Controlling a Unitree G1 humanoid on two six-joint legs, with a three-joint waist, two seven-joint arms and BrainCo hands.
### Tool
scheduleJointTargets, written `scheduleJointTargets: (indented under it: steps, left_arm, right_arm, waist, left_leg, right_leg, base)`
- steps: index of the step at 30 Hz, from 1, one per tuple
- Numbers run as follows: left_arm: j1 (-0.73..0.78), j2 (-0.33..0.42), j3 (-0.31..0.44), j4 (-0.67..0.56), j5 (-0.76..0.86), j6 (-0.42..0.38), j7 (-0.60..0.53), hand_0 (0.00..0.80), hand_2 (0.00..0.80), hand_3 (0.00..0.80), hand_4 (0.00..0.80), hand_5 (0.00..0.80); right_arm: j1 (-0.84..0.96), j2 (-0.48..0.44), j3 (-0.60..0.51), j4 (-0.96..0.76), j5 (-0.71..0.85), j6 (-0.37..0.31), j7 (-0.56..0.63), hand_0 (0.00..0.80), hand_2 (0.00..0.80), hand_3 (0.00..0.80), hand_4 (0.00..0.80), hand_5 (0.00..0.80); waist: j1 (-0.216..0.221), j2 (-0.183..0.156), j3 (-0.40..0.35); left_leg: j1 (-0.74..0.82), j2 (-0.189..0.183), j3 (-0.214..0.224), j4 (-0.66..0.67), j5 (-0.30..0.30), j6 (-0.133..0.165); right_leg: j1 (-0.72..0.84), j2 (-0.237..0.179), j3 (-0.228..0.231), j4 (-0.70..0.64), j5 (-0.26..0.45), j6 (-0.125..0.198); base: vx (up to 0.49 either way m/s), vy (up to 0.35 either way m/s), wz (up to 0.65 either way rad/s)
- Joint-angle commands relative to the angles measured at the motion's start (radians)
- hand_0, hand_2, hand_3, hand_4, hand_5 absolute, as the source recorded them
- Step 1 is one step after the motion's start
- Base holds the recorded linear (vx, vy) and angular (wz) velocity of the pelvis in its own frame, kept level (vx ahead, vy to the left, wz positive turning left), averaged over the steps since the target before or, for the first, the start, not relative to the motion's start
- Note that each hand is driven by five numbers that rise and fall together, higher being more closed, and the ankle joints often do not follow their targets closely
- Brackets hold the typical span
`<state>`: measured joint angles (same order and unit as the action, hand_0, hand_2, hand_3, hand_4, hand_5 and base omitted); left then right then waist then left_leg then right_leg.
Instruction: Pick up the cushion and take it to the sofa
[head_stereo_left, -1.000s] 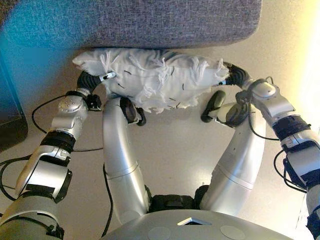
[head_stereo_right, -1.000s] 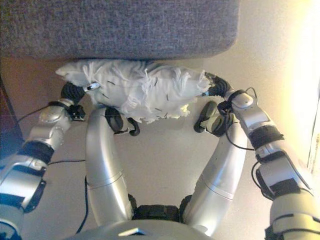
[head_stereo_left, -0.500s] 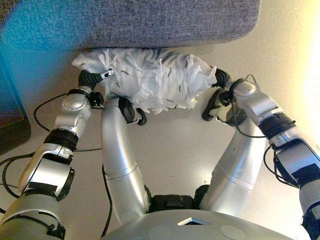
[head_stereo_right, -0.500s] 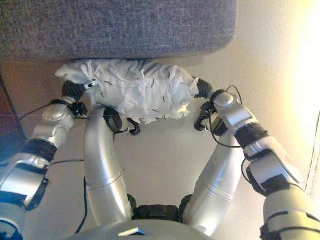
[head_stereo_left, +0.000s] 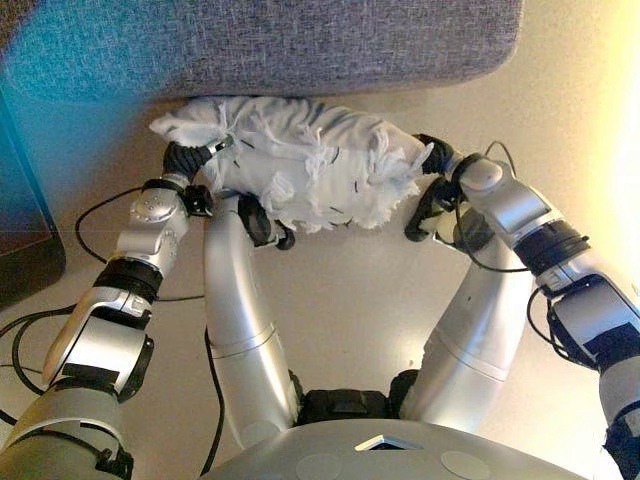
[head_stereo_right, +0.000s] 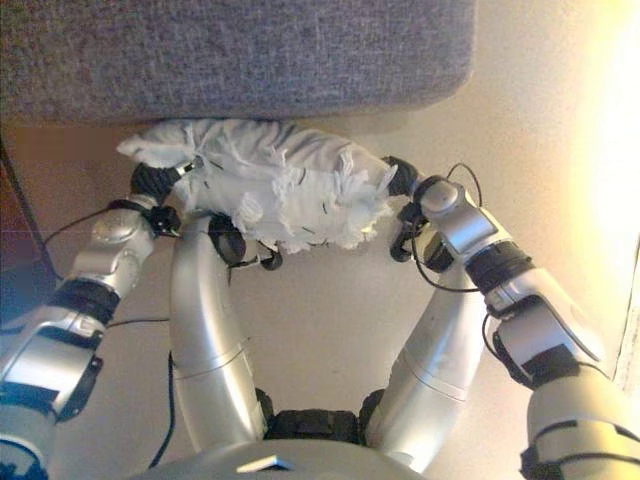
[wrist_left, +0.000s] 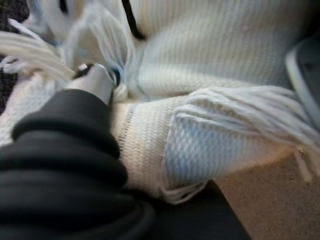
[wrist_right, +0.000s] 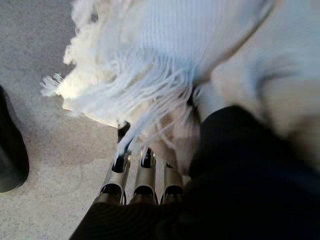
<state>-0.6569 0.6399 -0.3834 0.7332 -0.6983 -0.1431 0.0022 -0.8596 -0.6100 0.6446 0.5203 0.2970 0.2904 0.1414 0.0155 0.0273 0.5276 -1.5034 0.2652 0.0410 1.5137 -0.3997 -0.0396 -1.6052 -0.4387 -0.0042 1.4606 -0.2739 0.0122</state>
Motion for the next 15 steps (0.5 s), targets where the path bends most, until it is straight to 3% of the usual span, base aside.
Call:
scheduleJointTargets:
  steps: [1, 9, 15]
  left_arm:
    - [-0.055, -0.091, 0.029, -0.076, 0.022, -0.077, -0.032, 0.8, 0.8, 0.8, 0.8, 0.8]
    - [-0.036, -0.109, 0.048, -0.077, 0.027, -0.135, -0.026, 0.8, 0.8, 0.8, 0.8, 0.8]
    - [-0.006, -0.153, 0.06, -0.096, 0.039, -0.226, -0.007, 0.8, 0.8, 0.8, 0.8, 0.8]
  right_arm:
    - [-0.02, 0.058, 0.019, -0.047, 0.074, -0.031, -0.007, 0.8, 0.8, 0.8, 0.8, 0.8]
    - [0.023, 0.07, -0.029, -0.038, 0.116, -0.104, -0.049, 0.8, 0.8, 0.8, 0.8, 0.8]
    - [0.072, 0.102, -0.063, -0.029, 0.147, -0.181, -0.089, 0.8, 0.8, 0.8, 0.8, 0.8]
  waist:
    - [-0.008, 0.054, -0.008]
    - [-0.011, 0.05, -0.008]
    - [-0.011, 0.041, -0.008]
  left_leg:
    - [0.008, 0.017, -0.041, -0.101, 0.07, -0.08]
    - [0.058, 0.026, -0.033, -0.169, 0.084, -0.093]
    - [0.155, 0.032, -0.02, -0.349, 0.164, -0.123]
  right_leg:
    - [0.099, -0.033, 0.085, -0.129, 0.043, 0.053]
    - [0.144, -0.027, 0.063, -0.188, 0.057, 0.06]
    - [0.24, -0.001, 0.027, -0.314, 0.107, 0.078]
  base:
    - [0.0, 0.0, 0.0]
    - [-0.005, -0.013, -0.03]
    - [-0.047, -0.039, -0.07]
